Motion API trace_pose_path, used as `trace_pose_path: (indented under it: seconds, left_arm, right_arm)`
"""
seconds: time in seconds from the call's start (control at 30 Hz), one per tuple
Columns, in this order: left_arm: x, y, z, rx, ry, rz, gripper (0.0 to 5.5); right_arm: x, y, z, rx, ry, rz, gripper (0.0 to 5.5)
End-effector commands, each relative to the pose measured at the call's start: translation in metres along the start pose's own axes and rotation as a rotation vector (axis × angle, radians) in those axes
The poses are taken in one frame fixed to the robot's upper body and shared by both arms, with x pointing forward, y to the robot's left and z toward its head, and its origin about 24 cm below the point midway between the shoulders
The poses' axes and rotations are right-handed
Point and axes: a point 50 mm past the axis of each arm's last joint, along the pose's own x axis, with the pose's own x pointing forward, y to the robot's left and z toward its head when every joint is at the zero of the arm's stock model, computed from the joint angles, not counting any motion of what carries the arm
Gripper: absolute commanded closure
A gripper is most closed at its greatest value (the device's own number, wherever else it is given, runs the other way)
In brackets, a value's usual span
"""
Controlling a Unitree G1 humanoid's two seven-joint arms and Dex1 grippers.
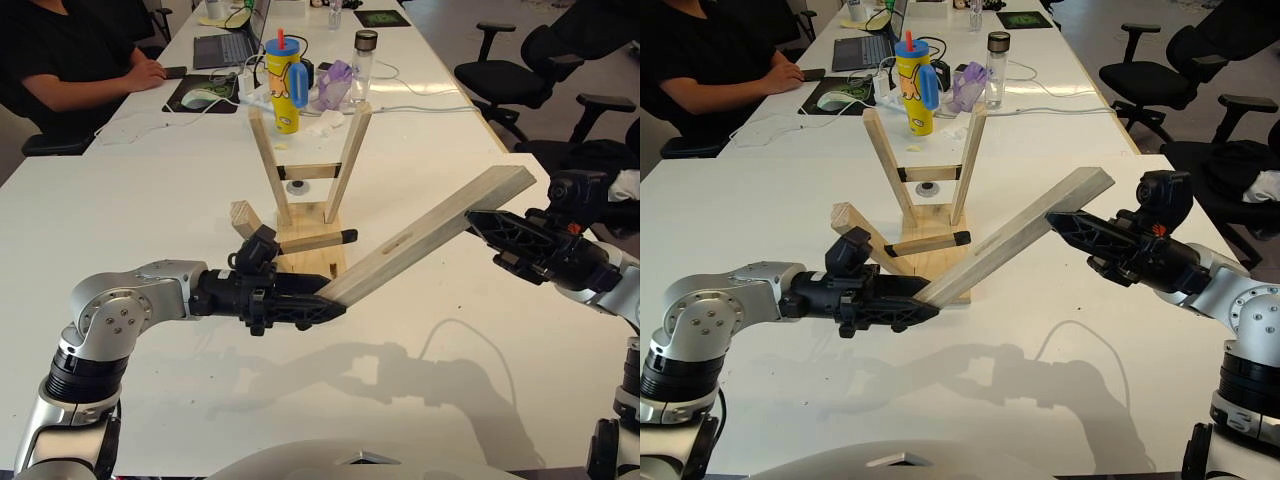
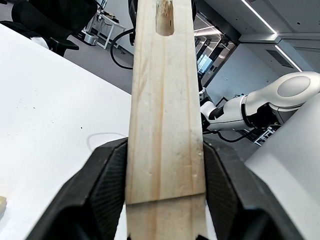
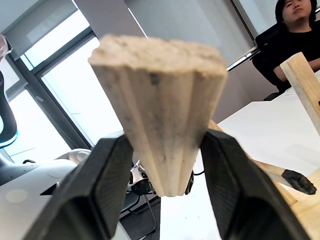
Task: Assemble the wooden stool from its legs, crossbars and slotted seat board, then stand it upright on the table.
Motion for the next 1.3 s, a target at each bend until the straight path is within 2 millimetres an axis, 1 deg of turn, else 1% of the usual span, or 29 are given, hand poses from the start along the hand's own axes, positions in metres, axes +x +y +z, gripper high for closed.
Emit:
trace_pose_path:
  seconds: [0.03, 0.13, 0.2, 0.27, 0.3, 0.37, 0.43, 0.47, 0.8, 1.03, 1.13, 1.3]
  left_arm:
    - [-0.003, -0.003, -0.001, 0.029, 0.039, 0.000, 3.42]
    - [-0.003, -0.003, -0.003, 0.033, 0.046, -0.004, 3.42]
    - [-0.002, -0.004, -0.002, 0.039, 0.040, -0.011, 3.42]
    - [-0.002, -0.004, -0.001, 0.038, 0.032, -0.015, 3.42]
    - [-0.002, -0.004, -0.001, 0.037, 0.031, -0.015, 3.42]
    - [-0.003, -0.004, 0.000, 0.035, 0.028, -0.014, 3.42]
    - [-0.003, -0.004, 0.000, 0.032, 0.026, -0.018, 3.42]
    - [-0.003, -0.004, -0.001, 0.030, 0.026, -0.019, 3.42]
    - [-0.003, -0.004, -0.001, 0.018, 0.040, -0.028, 3.44]
    - [-0.007, -0.003, -0.001, 0.008, 0.083, -0.021, 3.44]
    - [-0.009, -0.002, -0.001, 0.008, 0.094, -0.015, 3.44]
    - [-0.011, 0.000, -0.006, 0.000, 0.119, 0.001, 3.44]
  right_arm:
    - [-0.001, -0.003, 0.000, -0.008, 0.017, -0.020, 3.47]
    - [0.000, -0.004, -0.001, -0.010, 0.010, -0.029, 3.47]
    - [-0.001, -0.009, 0.002, -0.028, -0.014, -0.068, 3.47]
    - [-0.001, -0.010, 0.005, -0.014, -0.042, -0.061, 3.47]
    - [-0.001, -0.011, 0.007, -0.017, -0.047, -0.062, 3.10]
    - [0.000, -0.012, 0.009, -0.025, -0.052, -0.076, 2.89]
    - [0.001, -0.011, 0.009, -0.023, -0.048, -0.056, 2.57]
    - [0.002, -0.010, 0.009, -0.021, -0.048, -0.047, 2.51]
    - [0.010, -0.004, -0.004, 0.014, 0.011, 0.035, 2.51]
    - [0.020, -0.003, -0.014, 0.028, 0.043, 0.064, 2.51]
    - [0.022, -0.002, -0.016, 0.032, 0.037, 0.068, 2.51]
    - [0.022, -0.001, -0.014, 0.042, 0.027, 0.073, 3.29]
